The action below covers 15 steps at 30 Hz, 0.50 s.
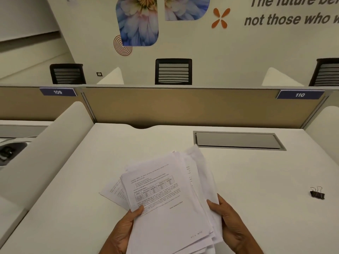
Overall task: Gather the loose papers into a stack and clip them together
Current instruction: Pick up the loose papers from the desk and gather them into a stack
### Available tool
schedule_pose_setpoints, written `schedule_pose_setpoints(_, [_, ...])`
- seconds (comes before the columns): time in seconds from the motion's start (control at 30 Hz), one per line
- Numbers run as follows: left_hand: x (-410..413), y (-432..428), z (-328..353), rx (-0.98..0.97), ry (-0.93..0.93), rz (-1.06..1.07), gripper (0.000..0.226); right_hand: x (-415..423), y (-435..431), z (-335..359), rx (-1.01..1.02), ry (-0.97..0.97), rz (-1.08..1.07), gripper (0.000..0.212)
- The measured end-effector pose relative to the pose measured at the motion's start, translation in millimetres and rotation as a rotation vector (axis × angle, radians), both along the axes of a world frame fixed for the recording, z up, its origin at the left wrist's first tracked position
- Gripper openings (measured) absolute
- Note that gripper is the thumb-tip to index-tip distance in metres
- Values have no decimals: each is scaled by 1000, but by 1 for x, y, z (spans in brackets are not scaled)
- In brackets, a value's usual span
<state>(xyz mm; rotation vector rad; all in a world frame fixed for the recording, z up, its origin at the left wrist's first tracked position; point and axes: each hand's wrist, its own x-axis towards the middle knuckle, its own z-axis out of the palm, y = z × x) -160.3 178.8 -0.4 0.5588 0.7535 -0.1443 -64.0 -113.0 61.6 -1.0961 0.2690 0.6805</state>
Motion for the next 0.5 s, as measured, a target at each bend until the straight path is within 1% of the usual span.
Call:
schedule_pose_setpoints(0.07, [-4, 2, 2, 4, 9, 5, 48, -8, 13, -1, 51, 78, 30, 49])
schedule_pose_setpoints(0.17, [-9, 1, 7, -14, 8, 19, 43, -19, 28, 0, 137, 178, 41, 44])
schedule_pose_setpoints(0.2, [-11, 1, 9, -20, 0, 26, 41, -20, 30, 2, 133, 184, 37, 42])
schedule_pose_setpoints(0.27, [-14, 2, 14, -40, -23, 31, 37, -20, 31, 4, 162, 198, 30, 51])
schedule_pose_setpoints(0.33, [-16, 3, 17, -47, -42, 22, 35, -15, 27, 2, 172, 159, -2, 54])
schedule_pose_setpoints(0.5, [-11, 4, 17, -27, -42, -15, 44, -9, 18, 9, 121, 126, -62, 51])
